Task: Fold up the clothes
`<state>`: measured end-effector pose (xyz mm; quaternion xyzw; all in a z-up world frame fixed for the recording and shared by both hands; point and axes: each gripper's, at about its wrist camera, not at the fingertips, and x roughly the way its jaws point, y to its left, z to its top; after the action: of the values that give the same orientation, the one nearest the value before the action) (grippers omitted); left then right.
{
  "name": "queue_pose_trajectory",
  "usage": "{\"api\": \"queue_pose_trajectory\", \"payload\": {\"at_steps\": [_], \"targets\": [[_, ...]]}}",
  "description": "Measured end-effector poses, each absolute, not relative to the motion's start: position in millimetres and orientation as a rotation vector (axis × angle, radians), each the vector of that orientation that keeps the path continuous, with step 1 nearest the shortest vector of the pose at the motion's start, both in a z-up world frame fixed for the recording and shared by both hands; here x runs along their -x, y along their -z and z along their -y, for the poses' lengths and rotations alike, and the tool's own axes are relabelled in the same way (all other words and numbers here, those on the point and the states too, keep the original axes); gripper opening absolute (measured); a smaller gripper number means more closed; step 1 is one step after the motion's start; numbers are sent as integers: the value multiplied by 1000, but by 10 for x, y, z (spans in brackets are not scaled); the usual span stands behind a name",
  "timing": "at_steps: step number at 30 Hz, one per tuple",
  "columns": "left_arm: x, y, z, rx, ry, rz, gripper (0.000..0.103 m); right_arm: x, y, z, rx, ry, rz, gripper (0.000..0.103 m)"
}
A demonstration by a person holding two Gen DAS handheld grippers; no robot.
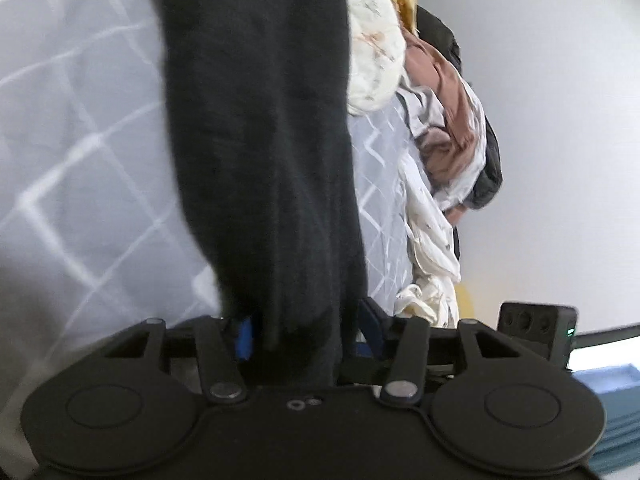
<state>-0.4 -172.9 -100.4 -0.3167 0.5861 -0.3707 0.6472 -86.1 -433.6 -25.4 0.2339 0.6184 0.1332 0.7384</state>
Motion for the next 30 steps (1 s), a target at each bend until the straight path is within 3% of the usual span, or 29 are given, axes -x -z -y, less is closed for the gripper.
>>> {"api": "queue_pose_trajectory", "payload": {"at_steps": [1,2,3,4,13,16,18,19,23,27,30], "targets": [[12,986,1770,701,848,-1323,41,853,224,4284,-462,-294,-1358,26],[13,974,1771,708,849,-1318,32,852,185,4248,-427,-295,-1352,20],[14,962,1766,719,849,-1313,14,851,151,4222,-401,-295,-1346,13],[8,958,1762,732,849,-1311,10,853,96,4206,-393,-295,-1328,12],[-189,854,1399,1134,892,-1234,9,788,-511,4059,-415,-342,-1112,11],[-284,763,1330,1167,898,-1223,9,767,-560,4114,-422,-296,-1095,19],[-341,698,1328,1179,918,-1225,9,785,-543,4183,-423,-254,-1099,62],[-352,696,1324,1189,920,-1228,9,843,-517,4261,-450,-231,-1095,69],[-476,652,1357,1252,923,-1280,9,1122,-364,4536,-547,-170,-1086,72],[-712,393,1390,1243,949,-1257,9,1199,-267,4541,-365,-129,-1062,72],[-909,163,1383,1263,956,-1201,10,1043,-192,4527,-384,-149,-1032,72]]}}
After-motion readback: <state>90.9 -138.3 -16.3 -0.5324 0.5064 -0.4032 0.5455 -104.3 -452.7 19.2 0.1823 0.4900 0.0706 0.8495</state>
